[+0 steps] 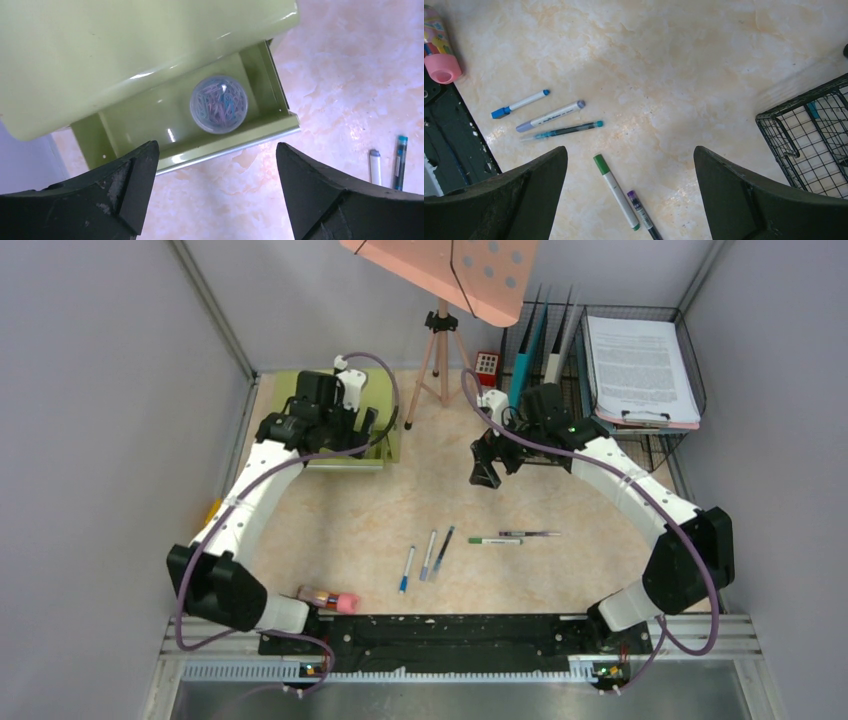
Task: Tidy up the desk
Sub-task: Place the stationery in the drawer, then pick up the stationery from the corner of the board.
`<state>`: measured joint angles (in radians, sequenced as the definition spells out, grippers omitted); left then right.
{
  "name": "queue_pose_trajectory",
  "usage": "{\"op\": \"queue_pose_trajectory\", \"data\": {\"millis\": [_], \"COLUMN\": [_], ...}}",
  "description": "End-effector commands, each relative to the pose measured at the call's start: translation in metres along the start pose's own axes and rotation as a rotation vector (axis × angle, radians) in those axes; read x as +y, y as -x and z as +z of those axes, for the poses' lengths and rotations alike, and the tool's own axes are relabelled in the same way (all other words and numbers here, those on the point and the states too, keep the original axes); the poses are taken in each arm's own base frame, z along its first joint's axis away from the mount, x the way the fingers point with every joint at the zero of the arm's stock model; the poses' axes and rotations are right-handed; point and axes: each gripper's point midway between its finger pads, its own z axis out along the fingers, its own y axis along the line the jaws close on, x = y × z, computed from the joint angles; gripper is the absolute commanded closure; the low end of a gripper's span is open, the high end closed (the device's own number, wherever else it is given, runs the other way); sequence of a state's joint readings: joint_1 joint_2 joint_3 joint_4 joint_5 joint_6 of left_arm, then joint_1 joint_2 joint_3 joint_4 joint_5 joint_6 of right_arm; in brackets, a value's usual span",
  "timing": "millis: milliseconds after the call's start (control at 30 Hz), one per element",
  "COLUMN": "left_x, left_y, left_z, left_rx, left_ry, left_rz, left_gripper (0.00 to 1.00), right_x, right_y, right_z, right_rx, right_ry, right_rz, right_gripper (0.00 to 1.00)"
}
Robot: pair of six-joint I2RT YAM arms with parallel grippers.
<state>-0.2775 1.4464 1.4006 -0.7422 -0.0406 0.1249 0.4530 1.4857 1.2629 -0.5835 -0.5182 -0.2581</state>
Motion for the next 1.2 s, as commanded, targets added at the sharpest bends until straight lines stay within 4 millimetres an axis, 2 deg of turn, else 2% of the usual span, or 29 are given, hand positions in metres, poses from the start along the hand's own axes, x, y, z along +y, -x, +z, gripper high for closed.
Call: {"op": "queue_pose_trajectory", "data": {"millis": [0, 100, 267, 367, 500, 733, 967, 1167], "left_x": [-0.001, -0.002, -0.014, -0.031, -0.054, -0.092, -0.095, -0.095], "left_y": [0.002, -0.023, -0.085, -0.132, -0.172, -0.229, -0.271, -0.291], "left_z": [-0.038, -0.057, -0.086, -0.101, -0.112, -0.106, -0.093, -0.080], "left_rx": [-0.086, -0.055, 0.076, 0.177, 0.257, 0.381, 0.474, 0.509], "left_ry": [-0.049, -0.093, -0.235, -0.393, -0.557, -0.666, -0.686, -0.687], "left_rz": [0.119, 0.252, 0.516, 0.622, 0.672, 0.846, 0.960, 1.008], "left_gripper": [0.07, 0.05, 0.04, 0.03, 0.04, 0.07, 0.08, 0.09], "right_x": [0.004, 0.007, 0.011, 0.013, 0.013, 0.011, 0.011, 0.009], "right_y": [0.018, 0.020, 0.018, 0.015, 0.006, -0.016, -0.029, -0.034], "right_z": [-0.014, -0.014, -0.010, -0.008, -0.005, 0.000, -0.002, 0.001], "right_rx": [-0.072, -0.074, -0.079, -0.077, -0.065, -0.034, -0.019, -0.004], "right_ry": [0.001, 0.019, 0.056, 0.072, 0.073, 0.061, 0.048, 0.042], "right_rz": [-0.039, -0.047, -0.049, -0.054, -0.069, -0.079, -0.090, -0.084], "right_gripper": [0.05, 0.05, 0.06, 0.06, 0.06, 0.06, 0.06, 0.06]}}
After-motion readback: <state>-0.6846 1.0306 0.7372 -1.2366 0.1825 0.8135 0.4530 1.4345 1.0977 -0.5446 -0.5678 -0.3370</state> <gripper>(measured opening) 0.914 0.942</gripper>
